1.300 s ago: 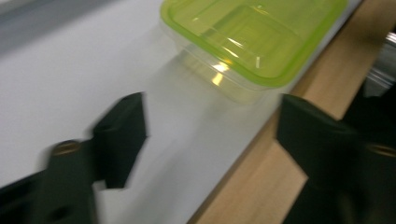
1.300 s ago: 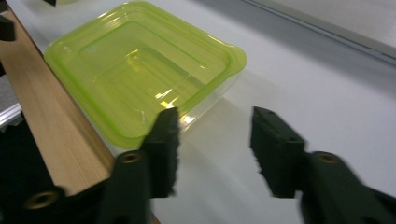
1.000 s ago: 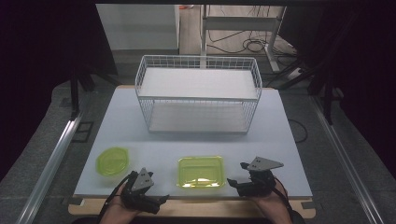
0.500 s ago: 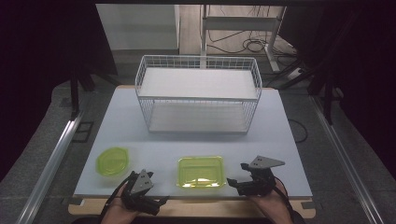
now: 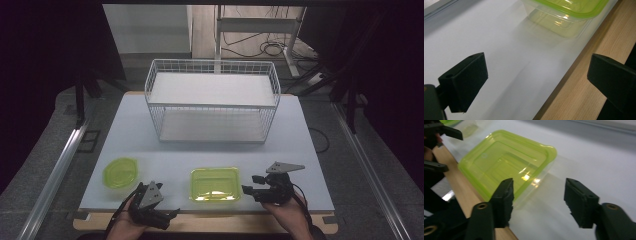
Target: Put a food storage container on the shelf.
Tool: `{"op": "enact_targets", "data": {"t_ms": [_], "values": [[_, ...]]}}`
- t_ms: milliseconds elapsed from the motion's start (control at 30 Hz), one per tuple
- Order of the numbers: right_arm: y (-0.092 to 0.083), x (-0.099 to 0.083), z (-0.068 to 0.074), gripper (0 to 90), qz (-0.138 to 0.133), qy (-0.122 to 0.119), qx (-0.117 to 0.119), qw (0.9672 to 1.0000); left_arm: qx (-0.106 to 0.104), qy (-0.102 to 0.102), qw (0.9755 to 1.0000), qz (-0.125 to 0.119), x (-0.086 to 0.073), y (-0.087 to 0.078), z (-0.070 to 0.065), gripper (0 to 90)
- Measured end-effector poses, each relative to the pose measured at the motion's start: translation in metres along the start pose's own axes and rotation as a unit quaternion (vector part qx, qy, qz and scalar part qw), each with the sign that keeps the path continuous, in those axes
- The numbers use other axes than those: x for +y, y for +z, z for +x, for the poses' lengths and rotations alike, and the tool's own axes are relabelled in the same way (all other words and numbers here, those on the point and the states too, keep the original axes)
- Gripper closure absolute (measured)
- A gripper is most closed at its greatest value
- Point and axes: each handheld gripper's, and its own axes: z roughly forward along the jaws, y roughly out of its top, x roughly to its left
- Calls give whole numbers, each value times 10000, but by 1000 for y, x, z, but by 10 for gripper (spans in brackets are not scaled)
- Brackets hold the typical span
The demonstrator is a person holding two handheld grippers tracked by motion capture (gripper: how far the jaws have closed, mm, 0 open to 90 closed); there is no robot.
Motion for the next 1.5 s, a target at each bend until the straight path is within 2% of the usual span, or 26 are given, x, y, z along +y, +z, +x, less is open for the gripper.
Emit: {"op": "enact_targets", "data": {"t_ms": [100, 300, 367, 533, 667, 833, 900, 967, 1000, 1067, 1300, 1500], "values": [[6, 2, -2, 490, 93, 342, 310, 9989, 20, 36, 10000, 22, 0, 1, -1, 30], [22, 7, -7, 538, 381, 351, 382, 9979, 26, 121, 9999, 52, 0, 2, -2, 30], [26, 8, -9, 550, 424, 499, 561, 9963, 31, 138, 9999, 63, 0, 2, -2, 30], [35, 8, -11, 598, 618, 696, 751, 9928, 50, 221, 9997, 118, -1, 2, -3, 30], [37, 7, -13, 676, 674, 946, 1013, 9881, 73, 282, 9995, 143, 0, 3, -4, 30], [37, 12, -12, 790, 679, 1004, 1243, 9848, 88, 299, 9994, 140, 0, 3, -4, 30], [37, 15, -10, 794, 719, 939, 1208, 9856, 99, 294, 9994, 141, 0, 3, -4, 30], [37, 16, -10, 798, 724, 969, 1228, 9850, 113, 295, 9994, 136, -1, 2, -4, 30], [37, 16, -10, 801, 722, 1011, 1246, 9844, 112, 289, 9994, 129, -1, 2, -4, 29], [37, 16, -13, 806, 665, 1169, 1411, 9808, 115, 284, 9995, 121, -1, 1, -3, 29], [30, 18, -18, 809, 529, 1279, 1277, 9821, 130, 278, 9995, 120, -1, 1, -2, 30], [22, 24, -27, 810, 283, 1428, 1270, 9812, 158, 250, 9995, 93, -1, 0, -1, 29]]}}
